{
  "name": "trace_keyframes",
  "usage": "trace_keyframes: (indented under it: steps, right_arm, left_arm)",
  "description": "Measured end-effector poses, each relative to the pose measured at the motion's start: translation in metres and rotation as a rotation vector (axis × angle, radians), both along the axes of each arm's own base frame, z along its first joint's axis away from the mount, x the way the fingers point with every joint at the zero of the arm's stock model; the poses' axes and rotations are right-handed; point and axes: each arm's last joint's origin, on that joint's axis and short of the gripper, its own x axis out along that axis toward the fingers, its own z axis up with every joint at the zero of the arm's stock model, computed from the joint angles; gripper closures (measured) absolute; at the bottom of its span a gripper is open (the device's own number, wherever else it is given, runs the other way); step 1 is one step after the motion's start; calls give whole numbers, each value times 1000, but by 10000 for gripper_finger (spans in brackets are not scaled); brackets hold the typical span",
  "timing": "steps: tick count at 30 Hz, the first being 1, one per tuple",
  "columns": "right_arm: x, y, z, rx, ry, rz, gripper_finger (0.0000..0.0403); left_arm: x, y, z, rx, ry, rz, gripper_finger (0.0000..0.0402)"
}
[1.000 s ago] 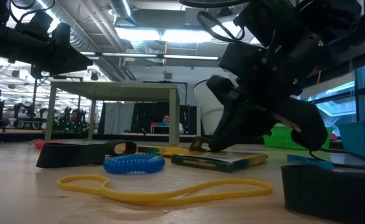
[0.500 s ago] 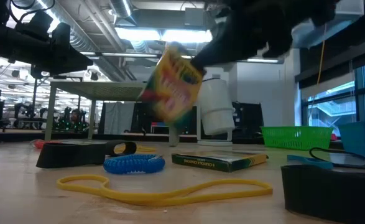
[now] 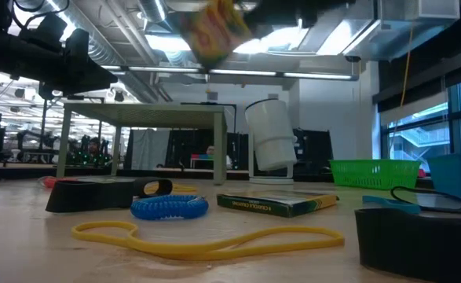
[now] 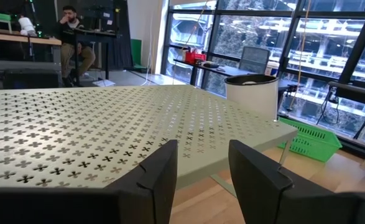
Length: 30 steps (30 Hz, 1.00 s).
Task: Pick & Place Office Desk Supplies
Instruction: Put the yellow crayon box into the blue bin
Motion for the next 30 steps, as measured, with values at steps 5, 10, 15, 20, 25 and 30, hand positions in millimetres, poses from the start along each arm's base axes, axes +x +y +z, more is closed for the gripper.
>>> trace_keyframes:
  steps: [5,10,15,20,25,30]
  right_arm:
    - [1,-1,21,87,-223,-20,398]
    - [0,-1,32,270,-404,-19,397]
    - [1,-5,34,406,-477,-18,396]
    - [1,-5,34,433,-488,-17,396]
    - [0,-1,34,434,-483,-8,395]
    - [-2,7,28,416,-415,-4,395]
  left_arm:
    - [0,0,0,0,0,0,263]
    - [0,0,0,0,-1,1,263]
    - [0,0,0,0,-1,0,263]
    - [0,0,0,0,0,0,263]
    - [0,0,0,0,0,0,263]
    - [0,0,0,0,0,0,263]
